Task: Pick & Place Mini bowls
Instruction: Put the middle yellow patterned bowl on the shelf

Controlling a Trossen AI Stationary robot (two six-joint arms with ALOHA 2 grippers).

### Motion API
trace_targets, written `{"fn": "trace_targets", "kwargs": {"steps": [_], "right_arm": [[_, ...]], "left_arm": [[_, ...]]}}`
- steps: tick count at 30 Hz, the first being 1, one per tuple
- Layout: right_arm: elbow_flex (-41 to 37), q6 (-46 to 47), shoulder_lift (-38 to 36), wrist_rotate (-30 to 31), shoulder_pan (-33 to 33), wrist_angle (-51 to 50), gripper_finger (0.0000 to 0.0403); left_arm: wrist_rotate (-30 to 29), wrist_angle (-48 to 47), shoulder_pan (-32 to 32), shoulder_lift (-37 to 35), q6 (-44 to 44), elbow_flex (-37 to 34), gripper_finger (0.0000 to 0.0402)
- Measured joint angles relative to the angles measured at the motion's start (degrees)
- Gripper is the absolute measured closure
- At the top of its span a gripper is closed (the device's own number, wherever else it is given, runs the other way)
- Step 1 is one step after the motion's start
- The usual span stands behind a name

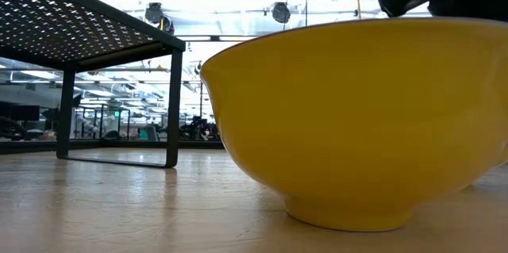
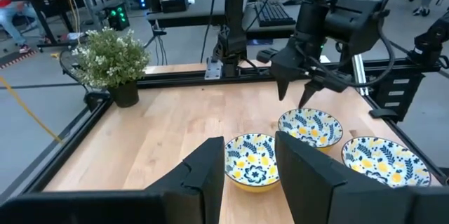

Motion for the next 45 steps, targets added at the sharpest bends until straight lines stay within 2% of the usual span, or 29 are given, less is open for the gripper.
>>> {"fn": "trace_targets", "kwargs": {"steps": [9,20,24,37,45], "right_arm": [[-4.14,3.07,-0.02,0.0,0.04,1.85,0.0199],[-6.01,-0.84,0.0,-1.7,0.06,11.51,0.0235],[-6.6,-1.32,0.0,-1.7,0.06,11.92,0.0246],[-6.68,-1.43,0.0,-2.99,0.04,12.63,0.0324],[-6.72,-2.26,0.0,-1.34,0.04,12.93,0.0355]], "left_arm": [[0.0,-0.02,0.0,0.0,-1.14,0.0,0.027],[0.0,-0.03,0.0,0.0,-1.52,0.0,0.027],[0.0,-0.12,0.0,0.0,-1.51,0.0,0.027],[0.0,-0.5,0.0,0.0,-1.51,0.0,0.027],[0.0,-0.5,0.0,0.0,-1.49,0.02,0.027]]}}
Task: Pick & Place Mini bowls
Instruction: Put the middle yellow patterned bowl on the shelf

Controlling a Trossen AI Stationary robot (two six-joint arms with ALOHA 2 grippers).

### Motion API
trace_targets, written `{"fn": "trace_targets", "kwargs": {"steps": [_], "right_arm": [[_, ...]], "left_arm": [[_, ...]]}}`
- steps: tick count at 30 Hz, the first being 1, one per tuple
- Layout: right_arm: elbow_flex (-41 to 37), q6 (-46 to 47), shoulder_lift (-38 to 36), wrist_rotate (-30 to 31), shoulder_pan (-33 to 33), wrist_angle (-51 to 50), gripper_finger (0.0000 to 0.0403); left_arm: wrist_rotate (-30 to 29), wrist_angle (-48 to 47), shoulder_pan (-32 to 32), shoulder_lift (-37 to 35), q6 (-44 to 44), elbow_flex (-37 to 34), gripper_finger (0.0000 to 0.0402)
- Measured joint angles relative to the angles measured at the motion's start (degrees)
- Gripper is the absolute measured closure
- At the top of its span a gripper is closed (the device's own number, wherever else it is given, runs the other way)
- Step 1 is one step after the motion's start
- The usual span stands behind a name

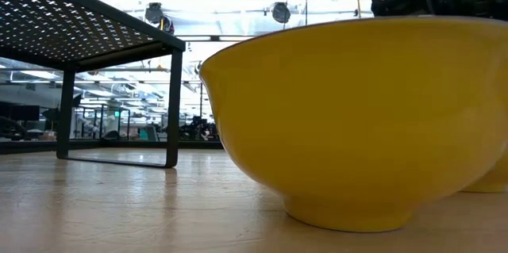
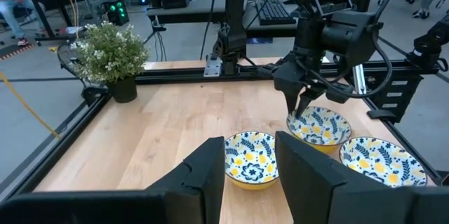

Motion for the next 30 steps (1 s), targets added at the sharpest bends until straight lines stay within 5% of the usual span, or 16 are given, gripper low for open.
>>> {"fn": "trace_targets", "kwargs": {"steps": [17,30], "right_arm": [[-5.18,-5.29,-0.01,-3.42,-2.28,8.81,0.033],[-6.08,-6.12,-2.9,-4.58,-3.22,10.09,0.0363]], "left_arm": [[0.0,0.0,-0.02,0.0,0.02,0.0,0.027],[0.0,-0.5,0.0,0.0,0.02,0.0,0.027]]}}
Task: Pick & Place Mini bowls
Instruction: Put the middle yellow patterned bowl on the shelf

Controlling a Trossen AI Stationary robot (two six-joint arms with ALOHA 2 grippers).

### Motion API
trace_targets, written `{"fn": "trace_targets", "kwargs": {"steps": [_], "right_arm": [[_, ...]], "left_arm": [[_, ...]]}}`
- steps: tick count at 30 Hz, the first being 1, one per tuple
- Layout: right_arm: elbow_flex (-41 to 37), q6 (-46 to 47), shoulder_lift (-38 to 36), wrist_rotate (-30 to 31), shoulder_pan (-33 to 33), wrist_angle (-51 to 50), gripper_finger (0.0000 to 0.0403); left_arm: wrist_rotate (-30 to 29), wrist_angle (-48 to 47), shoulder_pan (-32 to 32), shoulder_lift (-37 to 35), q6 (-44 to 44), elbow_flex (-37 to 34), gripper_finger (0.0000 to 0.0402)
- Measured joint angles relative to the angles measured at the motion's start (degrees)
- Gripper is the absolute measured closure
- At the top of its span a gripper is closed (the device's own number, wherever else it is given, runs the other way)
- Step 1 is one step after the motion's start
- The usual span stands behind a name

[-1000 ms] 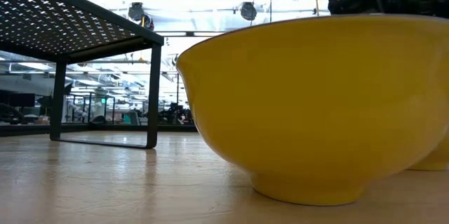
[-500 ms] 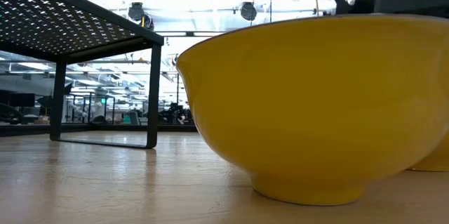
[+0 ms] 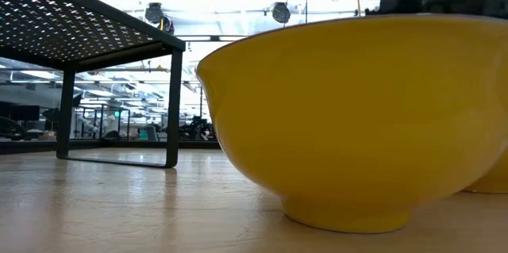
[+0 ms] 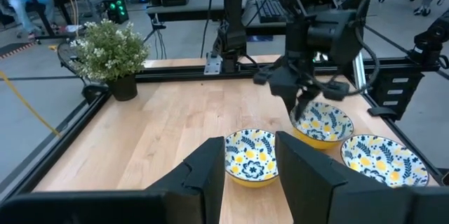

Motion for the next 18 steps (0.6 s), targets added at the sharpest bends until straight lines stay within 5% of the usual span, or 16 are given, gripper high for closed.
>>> {"fn": "trace_targets", "kwargs": {"steps": [18], "right_arm": [[0.0,-0.86,-2.65,2.75,0.32,0.1,0.0358]], "left_arm": [[0.0,-0.79,0.0,0.02,-0.14,0.0,0.027]]}}
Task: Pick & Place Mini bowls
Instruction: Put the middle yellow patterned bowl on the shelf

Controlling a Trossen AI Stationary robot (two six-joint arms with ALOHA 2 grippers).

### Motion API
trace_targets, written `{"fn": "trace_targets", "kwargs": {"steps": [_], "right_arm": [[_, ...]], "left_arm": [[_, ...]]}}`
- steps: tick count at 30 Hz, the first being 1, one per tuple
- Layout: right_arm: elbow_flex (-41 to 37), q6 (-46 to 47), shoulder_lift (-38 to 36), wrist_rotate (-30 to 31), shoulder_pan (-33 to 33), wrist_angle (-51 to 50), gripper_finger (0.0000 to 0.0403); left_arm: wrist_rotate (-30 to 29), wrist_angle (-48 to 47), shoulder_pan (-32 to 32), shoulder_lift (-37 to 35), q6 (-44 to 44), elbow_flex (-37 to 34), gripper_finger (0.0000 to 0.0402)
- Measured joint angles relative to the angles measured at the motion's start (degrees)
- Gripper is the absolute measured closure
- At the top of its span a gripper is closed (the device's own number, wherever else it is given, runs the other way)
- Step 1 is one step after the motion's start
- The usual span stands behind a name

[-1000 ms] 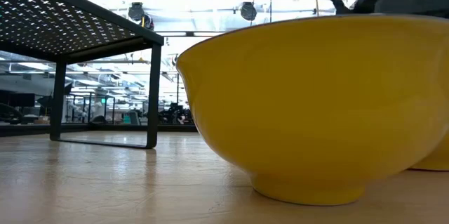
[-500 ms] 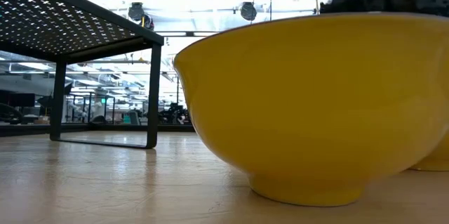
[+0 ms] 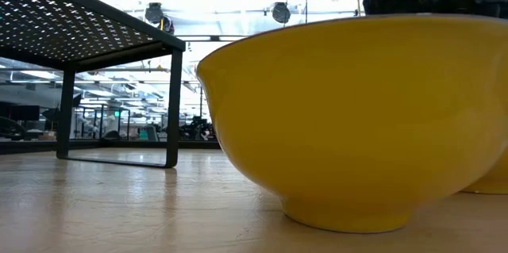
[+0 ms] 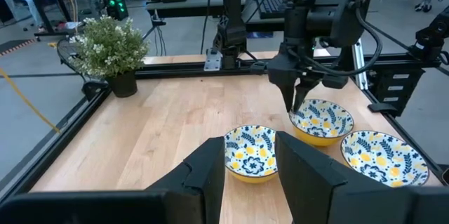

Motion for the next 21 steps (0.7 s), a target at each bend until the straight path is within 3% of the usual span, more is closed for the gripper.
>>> {"fn": "trace_targets", "kwargs": {"steps": [9,21], "right_arm": [[-4.78,-0.41,0.0,-3.72,-0.09,6.97,0.0335],[-5.42,-1.02,0.0,-4.5,-0.8,8.65,0.0357]], "left_arm": [[0.0,0.0,-0.02,0.0,-0.05,0.0,0.027],[0.0,0.02,-0.01,0.0,-0.05,0.0,0.027]]}}
